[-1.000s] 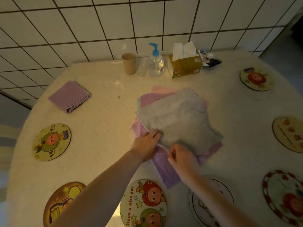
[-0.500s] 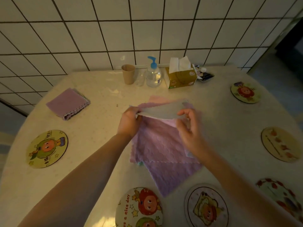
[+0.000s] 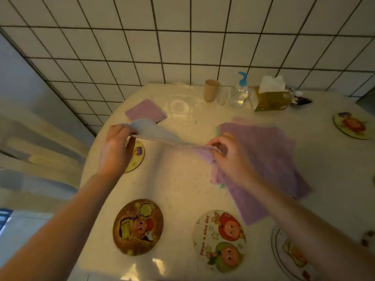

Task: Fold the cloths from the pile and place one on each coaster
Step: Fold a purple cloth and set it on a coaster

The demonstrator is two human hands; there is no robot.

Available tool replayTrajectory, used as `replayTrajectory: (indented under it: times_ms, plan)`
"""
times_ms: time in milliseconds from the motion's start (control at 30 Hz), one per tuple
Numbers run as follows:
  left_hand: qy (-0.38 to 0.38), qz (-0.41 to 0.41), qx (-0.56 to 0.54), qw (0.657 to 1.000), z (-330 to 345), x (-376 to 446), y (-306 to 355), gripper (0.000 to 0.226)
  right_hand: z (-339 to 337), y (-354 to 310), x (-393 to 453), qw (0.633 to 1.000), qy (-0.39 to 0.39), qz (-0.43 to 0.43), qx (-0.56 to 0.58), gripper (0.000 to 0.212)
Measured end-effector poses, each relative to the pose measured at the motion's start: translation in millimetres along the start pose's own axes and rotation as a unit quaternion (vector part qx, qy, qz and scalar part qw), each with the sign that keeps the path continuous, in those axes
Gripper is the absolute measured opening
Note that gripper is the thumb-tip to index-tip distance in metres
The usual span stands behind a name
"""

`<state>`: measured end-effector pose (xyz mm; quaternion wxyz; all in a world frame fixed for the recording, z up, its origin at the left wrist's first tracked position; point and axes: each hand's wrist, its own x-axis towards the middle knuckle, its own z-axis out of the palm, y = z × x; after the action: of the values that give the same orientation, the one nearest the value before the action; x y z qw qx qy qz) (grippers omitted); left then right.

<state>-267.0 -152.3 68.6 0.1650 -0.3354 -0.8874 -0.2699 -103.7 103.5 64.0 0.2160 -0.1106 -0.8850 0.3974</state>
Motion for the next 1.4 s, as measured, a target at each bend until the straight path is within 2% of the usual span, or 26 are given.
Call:
replayTrajectory:
  times_ms: [67, 167, 333, 433, 533, 633, 667, 733, 833, 867, 1033, 1167, 1400]
  plan:
    - [-0.028, -0.008, 0.009, 1.000, -12, -42, -20, 0.016, 26, -3, -19, 0.999, -0.036, -0.016, -0.012, 0.012]
    - [-0.080, -0.003, 0.031, 0.996, -16, -110, -43, 0.007, 55, 0, -58, 0.990, -0.134, 0.005, -0.052, 0.013]
    - [-0.221, 0.008, 0.061, 0.973, -11, -203, -61, 0.031, 81, 8, -127, 0.957, -0.260, 0.084, -0.094, 0.009]
    - [-0.279, 0.040, 0.056, 0.958, -7, -240, -69, 0.028, 87, 11, -159, 0.938, -0.311, 0.104, -0.117, 0.011]
    - [-0.312, 0.040, 0.012, 0.949, -4, -257, -81, 0.021, 88, 14, -178, 0.928, -0.328, 0.132, -0.118, 0.017]
    - [-0.341, -0.029, -0.069, 0.937, -12, -249, -88, 0.009, 88, 13, -186, 0.932, -0.307, 0.159, -0.111, 0.024]
    - [-0.341, -0.077, -0.100, 0.932, -15, -243, -91, 0.005, 87, 12, -186, 0.935, -0.292, 0.172, -0.102, 0.024]
    - [-0.343, -0.190, -0.163, 0.905, -21, -228, -95, 0.014, 88, 11, -184, 0.944, -0.243, 0.206, -0.084, 0.019]
    - [-0.303, -0.299, -0.250, 0.870, -21, -201, -101, 0.004, 89, 17, -170, 0.950, -0.130, 0.282, -0.025, 0.009]
    - [-0.283, -0.328, -0.275, 0.858, -21, -192, -102, 0.007, 90, 18, -163, 0.950, -0.102, 0.296, -0.014, 0.008]
    - [-0.207, -0.445, -0.371, 0.788, 2, -149, -98, 0.007, 96, 25, -120, 0.940, -0.037, 0.339, 0.021, 0.006]
    - [-0.175, -0.480, -0.351, 0.785, 26, -125, -104, 0.006, 108, 47, -87, 0.928, -0.034, 0.368, 0.054, 0.008]
    - [-0.191, -0.474, -0.262, 0.819, 54, -101, -122, 0.008, 125, 75, -41, 0.916, -0.053, 0.392, 0.074, 0.007]
